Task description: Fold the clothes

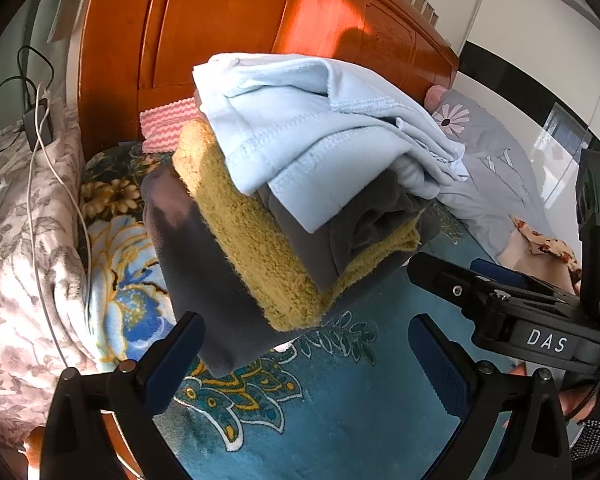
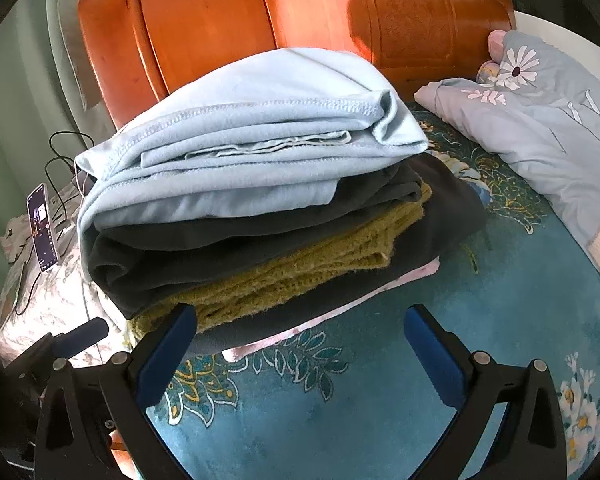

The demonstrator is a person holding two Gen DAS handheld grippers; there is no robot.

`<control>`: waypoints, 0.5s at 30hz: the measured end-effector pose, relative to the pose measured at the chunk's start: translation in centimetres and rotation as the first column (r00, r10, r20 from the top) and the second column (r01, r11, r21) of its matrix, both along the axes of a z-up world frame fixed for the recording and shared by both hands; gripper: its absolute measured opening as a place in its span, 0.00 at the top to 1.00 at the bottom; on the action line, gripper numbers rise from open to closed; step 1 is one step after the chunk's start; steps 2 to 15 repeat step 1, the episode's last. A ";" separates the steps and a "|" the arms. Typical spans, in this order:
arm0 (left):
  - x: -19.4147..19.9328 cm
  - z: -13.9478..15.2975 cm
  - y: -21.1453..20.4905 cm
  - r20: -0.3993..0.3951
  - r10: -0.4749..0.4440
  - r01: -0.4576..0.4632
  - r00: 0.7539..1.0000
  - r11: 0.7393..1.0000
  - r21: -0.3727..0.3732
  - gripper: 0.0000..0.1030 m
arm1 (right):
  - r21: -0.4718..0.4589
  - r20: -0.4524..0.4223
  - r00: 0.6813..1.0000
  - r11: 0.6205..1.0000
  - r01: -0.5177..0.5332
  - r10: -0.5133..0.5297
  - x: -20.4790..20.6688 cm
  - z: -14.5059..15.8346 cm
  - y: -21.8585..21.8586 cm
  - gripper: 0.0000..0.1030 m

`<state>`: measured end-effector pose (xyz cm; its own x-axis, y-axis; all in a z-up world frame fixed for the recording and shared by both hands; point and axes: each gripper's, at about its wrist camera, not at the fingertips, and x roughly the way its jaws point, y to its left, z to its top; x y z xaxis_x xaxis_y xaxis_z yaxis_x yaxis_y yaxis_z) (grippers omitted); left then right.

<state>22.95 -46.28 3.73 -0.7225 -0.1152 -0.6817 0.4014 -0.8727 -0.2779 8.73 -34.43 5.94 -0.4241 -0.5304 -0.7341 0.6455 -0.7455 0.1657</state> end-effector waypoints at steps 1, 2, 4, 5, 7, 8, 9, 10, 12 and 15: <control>0.1 0.0 0.1 0.000 0.000 0.000 1.000 1.000 -0.001 0.00 | 0.000 -0.001 1.000 1.000 -0.001 0.001 0.0 0.0 0.0 0.00; 0.1 0.0 0.1 0.000 0.000 0.000 1.000 1.000 -0.001 0.00 | 0.000 -0.001 1.000 1.000 -0.001 0.001 0.0 0.0 0.0 0.00; 0.1 0.0 0.1 0.000 0.000 0.000 1.000 1.000 -0.001 0.00 | 0.000 -0.001 1.000 1.000 -0.001 0.001 0.0 0.0 0.0 0.00; 0.1 0.0 0.1 0.000 0.000 0.000 1.000 1.000 -0.001 0.00 | 0.000 -0.001 1.000 1.000 -0.001 0.001 0.0 0.0 0.0 0.00; 0.1 0.0 0.1 0.000 0.000 0.000 1.000 1.000 -0.001 0.00 | 0.000 -0.001 1.000 1.000 -0.001 0.001 0.0 0.0 0.0 0.00; 0.1 0.0 0.1 0.000 0.000 0.000 1.000 1.000 -0.001 0.00 | 0.000 -0.001 1.000 1.000 -0.001 0.001 0.0 0.0 0.0 0.00; 0.1 0.0 0.1 0.000 0.000 0.000 1.000 1.000 -0.001 0.00 | 0.000 -0.001 1.000 1.000 -0.001 0.001 0.0 0.0 0.0 0.00; 0.1 0.0 0.1 0.000 0.000 0.000 1.000 1.000 -0.001 0.00 | 0.000 -0.001 1.000 1.000 -0.001 0.001 0.0 0.0 0.0 0.00; 0.1 0.0 0.1 0.000 0.000 0.000 1.000 1.000 -0.001 0.00 | 0.000 -0.001 1.000 1.000 -0.001 0.001 0.0 0.0 0.0 0.00; 0.1 0.0 0.1 0.000 0.000 0.000 1.000 1.000 -0.001 0.00 | 0.000 -0.001 1.000 1.000 -0.001 0.001 0.0 0.0 0.0 0.00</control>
